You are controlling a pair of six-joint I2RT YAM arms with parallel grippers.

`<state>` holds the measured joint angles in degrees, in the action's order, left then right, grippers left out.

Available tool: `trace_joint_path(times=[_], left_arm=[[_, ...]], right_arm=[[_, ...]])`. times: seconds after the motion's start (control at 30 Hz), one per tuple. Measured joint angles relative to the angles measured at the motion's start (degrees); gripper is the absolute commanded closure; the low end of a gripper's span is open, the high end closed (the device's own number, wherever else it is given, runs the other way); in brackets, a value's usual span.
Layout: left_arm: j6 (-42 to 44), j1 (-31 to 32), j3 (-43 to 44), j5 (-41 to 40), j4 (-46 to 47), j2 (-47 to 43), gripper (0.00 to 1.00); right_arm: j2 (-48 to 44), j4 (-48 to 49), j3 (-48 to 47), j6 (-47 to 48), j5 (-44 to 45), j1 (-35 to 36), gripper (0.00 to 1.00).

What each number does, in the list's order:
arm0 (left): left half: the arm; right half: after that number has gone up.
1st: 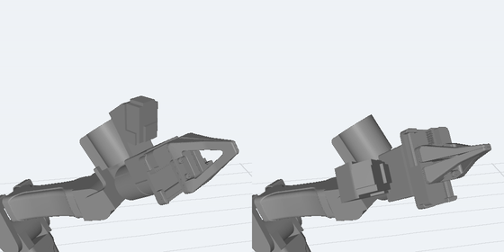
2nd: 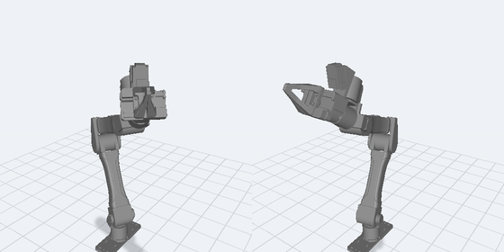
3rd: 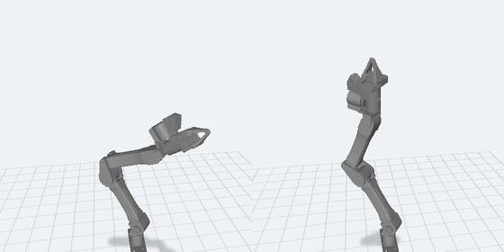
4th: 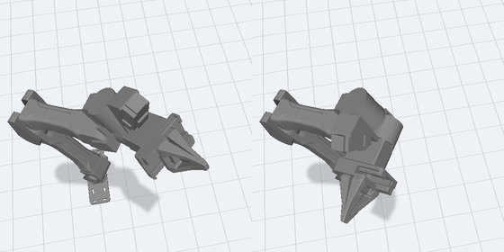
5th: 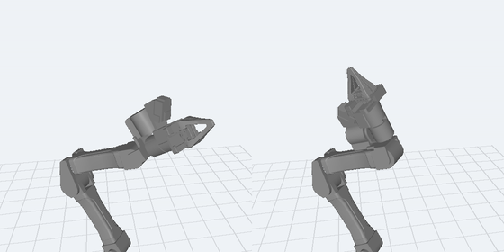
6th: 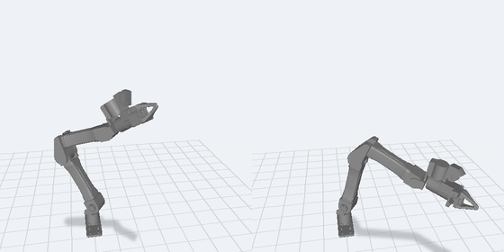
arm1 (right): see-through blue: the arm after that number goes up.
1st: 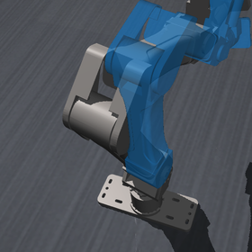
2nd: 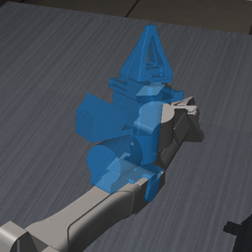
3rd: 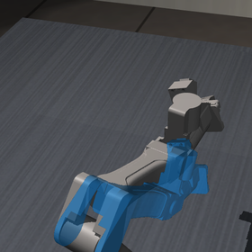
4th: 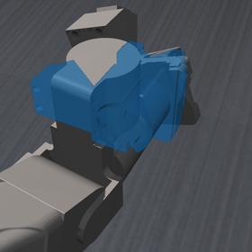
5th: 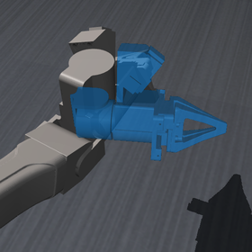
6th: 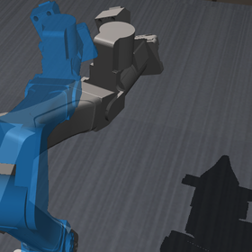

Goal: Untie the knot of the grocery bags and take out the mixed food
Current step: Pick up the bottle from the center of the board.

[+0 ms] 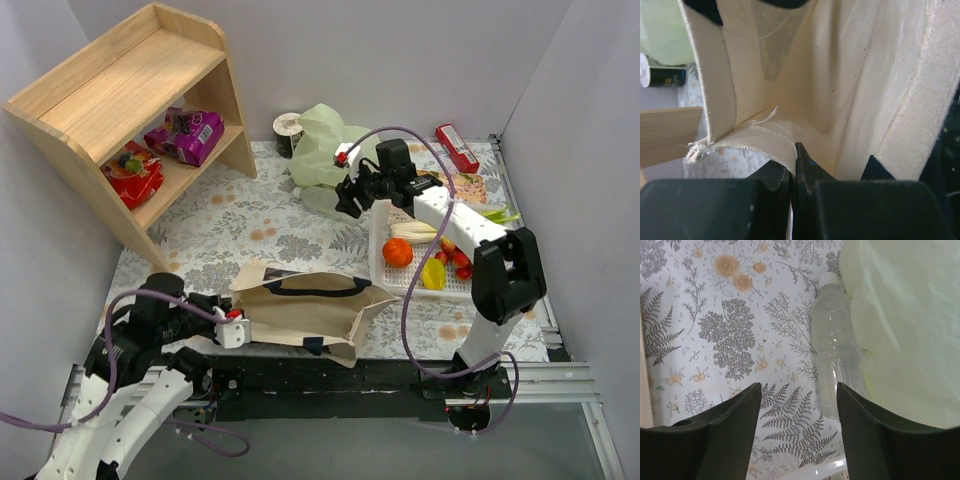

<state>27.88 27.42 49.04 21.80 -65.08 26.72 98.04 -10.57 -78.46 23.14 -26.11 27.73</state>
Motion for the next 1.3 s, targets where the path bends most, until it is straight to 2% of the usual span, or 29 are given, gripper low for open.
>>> trace_joint_path(times=[0.2, 0.37, 0.67, 0.83, 0.9, 0.93, 0.97, 1.0, 1.03, 1.07, 1.1, 1.13, 1.17, 1.2, 1.27, 1.3], left_arm=[[1.0, 0.1, -1.0, -6.3, -5.1, -9.9, 1.00], [-0.6, 0.1, -1.3, -8.7, -5.3, -9.7, 1.00], [-2.7, 0.1, -1.2, -10.2, -3.1, -7.4, 1.00], [-3.8, 0.1, -1.2, -10.7, -0.5, -4.3, 1.00], [-4.2, 0.1, -1.2, -10.8, 0.7, -3.2, 1.00], [-4.3, 0.1, -1.3, -10.8, 1.4, -2.5, 1.00], [-4.5, 0.1, -1.3, -10.9, 2.0, -2.0, 1.00], [-4.7, 0.1, -1.3, -11.0, 2.7, -1.5, 1.00], [-5.0, 0.1, -1.3, -11.1, 3.3, -1.1, 1.00], [-5.2, 0.1, -1.4, -11.3, 4.0, -0.7, 1.00], [-5.5, 0.1, -1.5, -11.5, 4.5, -0.3, 1.00], [-5.8, 0.1, -1.6, -11.6, 5.0, 0.1, 1.00], [-6.0, 0.1, -1.7, -11.7, 5.4, 0.3, 1.00], [-6.3, 0.1, -1.7, -11.8, 5.9, 0.6, 1.00], [-7.4, 0.1, -1.7, -11.8, 7.0, 1.2, 0.99], [-8.2, 0.1, -1.7, -11.8, 7.6, 1.6, 0.83]], right_arm=[[8.4, -0.5, -5.7, 4.3, -1.0, 0.5, 0.29], [16.2, -1.8, -14.7, 7.5, 2.1, 1.5, 0.25], [35.9, -13.2, -37.3, 11.4, 10.4, 2.2, 0.23], [38.3, -18.0, -38.7, 12.5, 12.8, 2.3, 0.21], [38.2, -19.2, -38.2, 12.6, 13.4, 2.3, 0.24], [38.2, -19.5, -37.5, 12.9, 13.9, 2.3, 0.30], [38.2, -19.5, -36.6, 13.2, 14.5, 2.3, 0.30], [38.1, -19.4, -35.8, 13.3, 14.5, 2.3, 0.28], [37.7, -19.3, -35.5, 13.3, 14.6, 2.3, 0.21], [37.2, -19.9, -34.8, 13.3, 15.0, 2.3, 0.21], [36.9, -20.0, -34.2, 13.3, 15.1, 2.3, 0.31], [36.4, -20.1, -33.6, 13.2, 15.3, 2.3, 0.70], [36.2, -20.7, -32.9, 13.5, 15.3, 2.3, 0.91], [35.8, -21.1, -32.6, 14.3, 14.7, 2.3, 0.98], [34.2, -22.2, -32.3, 14.7, 13.0, 2.1, 0.99], [33.7, -24.1, -32.2, 14.8, 12.0, 2.0, 0.99]])
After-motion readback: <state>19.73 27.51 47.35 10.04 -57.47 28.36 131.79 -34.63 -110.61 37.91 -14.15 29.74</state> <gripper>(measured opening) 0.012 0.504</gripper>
